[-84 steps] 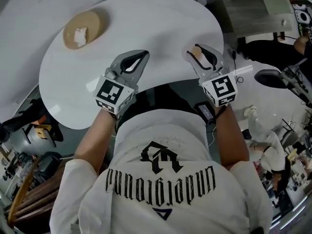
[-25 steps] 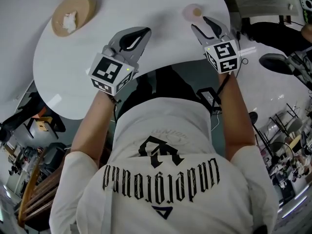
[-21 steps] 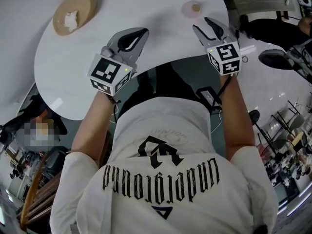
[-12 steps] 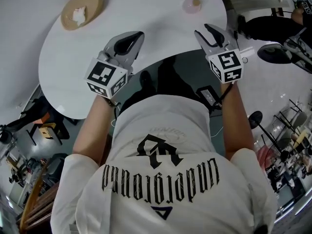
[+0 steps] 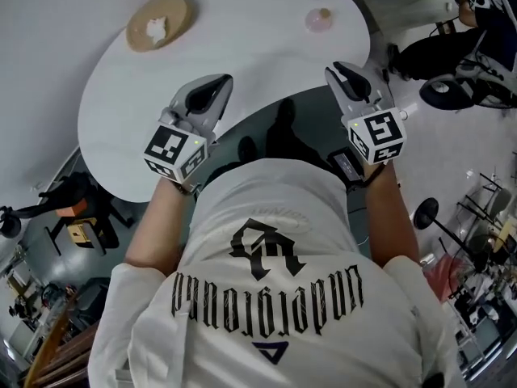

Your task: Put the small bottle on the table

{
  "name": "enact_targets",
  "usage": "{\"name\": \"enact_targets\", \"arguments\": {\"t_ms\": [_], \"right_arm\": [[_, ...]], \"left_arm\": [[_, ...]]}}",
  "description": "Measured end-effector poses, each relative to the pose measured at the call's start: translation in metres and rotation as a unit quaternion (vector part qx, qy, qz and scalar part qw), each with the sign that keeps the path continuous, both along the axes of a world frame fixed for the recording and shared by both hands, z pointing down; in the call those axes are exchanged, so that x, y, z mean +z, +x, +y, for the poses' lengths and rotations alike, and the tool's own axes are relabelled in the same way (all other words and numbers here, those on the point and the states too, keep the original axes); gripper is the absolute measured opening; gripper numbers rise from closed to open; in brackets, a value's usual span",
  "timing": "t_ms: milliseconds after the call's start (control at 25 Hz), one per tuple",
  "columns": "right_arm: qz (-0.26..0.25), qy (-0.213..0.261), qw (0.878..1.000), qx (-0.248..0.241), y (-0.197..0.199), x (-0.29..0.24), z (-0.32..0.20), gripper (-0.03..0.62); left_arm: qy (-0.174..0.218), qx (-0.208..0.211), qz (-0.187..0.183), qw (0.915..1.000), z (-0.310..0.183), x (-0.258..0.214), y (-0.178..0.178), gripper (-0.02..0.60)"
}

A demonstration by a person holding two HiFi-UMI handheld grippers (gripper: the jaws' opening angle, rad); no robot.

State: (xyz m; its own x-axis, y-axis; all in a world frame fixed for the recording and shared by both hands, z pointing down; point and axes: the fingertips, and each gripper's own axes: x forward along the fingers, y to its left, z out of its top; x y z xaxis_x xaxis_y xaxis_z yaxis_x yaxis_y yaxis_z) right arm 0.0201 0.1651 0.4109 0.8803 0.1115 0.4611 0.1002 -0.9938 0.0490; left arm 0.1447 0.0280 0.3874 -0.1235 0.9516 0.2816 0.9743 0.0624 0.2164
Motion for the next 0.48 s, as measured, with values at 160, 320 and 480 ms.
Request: {"name": "enact_targets", "arguments": {"t_ms": [160, 320, 480], "right_arm": [[0.030, -0.010, 0.999, 0.007, -0.012, -0.034, -0.028, 0.030], [0.049, -0.023, 0.998, 0.013, -0.018, -0.058, -0.046, 0.016], [0.061, -0.023, 0.998, 0.015, -0.019, -0.071, -0.067, 0.002]], "left_arm": [[-0.015, 0.001, 0.001, 0.9999, -0.027, -0.016, -0.007, 0.006], [-0.033, -0.002, 0.009, 0.9994, -0.045, -0.033, -0.006, 0.006], [-0.044, -0.004, 0.013, 0.9989, -0.062, -0.045, -0.004, 0.006]]}}
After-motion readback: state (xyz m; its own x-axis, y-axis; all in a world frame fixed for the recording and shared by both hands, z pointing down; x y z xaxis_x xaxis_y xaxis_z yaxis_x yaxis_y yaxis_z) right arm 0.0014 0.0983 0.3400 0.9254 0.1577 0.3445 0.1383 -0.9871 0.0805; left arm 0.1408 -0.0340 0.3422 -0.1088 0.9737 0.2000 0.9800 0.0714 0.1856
